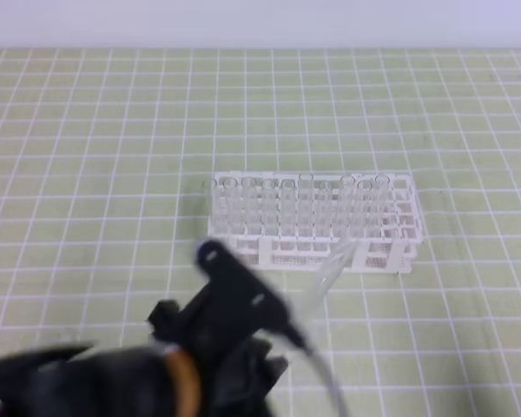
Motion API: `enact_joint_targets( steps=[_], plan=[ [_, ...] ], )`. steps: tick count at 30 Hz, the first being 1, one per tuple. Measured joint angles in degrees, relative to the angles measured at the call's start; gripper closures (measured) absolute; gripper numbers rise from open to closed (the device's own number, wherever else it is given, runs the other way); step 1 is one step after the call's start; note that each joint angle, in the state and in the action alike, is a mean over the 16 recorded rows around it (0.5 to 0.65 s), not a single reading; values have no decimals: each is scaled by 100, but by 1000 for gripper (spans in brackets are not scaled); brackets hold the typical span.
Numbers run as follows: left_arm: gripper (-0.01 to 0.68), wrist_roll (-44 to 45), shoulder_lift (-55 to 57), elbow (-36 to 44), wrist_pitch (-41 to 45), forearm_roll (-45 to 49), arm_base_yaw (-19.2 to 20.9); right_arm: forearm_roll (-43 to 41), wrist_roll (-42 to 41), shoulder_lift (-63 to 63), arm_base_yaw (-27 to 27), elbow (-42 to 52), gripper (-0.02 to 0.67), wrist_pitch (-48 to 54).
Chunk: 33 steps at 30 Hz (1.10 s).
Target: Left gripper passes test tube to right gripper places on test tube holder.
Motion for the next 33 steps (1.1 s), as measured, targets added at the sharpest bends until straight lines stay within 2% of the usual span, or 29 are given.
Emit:
enact_joint_targets(
  steps=[6, 10, 21, 30, 33],
  plan=[
    [671, 0, -684, 960, -624, 392, 5, 0, 0, 0, 0, 0, 651, 0],
    [672, 0, -942, 1284, -772, 752, 7, 0, 0, 0, 0, 0, 651, 0],
    [671, 0, -1011, 1392, -1238, 1628, 4, 0, 0, 0, 0, 0, 651, 0],
    [672, -16, -966, 1392, -1952, 1728, 4, 21, 3, 0, 0, 0, 651, -3],
    [672, -77, -922, 1391, -2090, 1724, 3, 281, 53, 0, 0, 0, 651, -16]
  ],
)
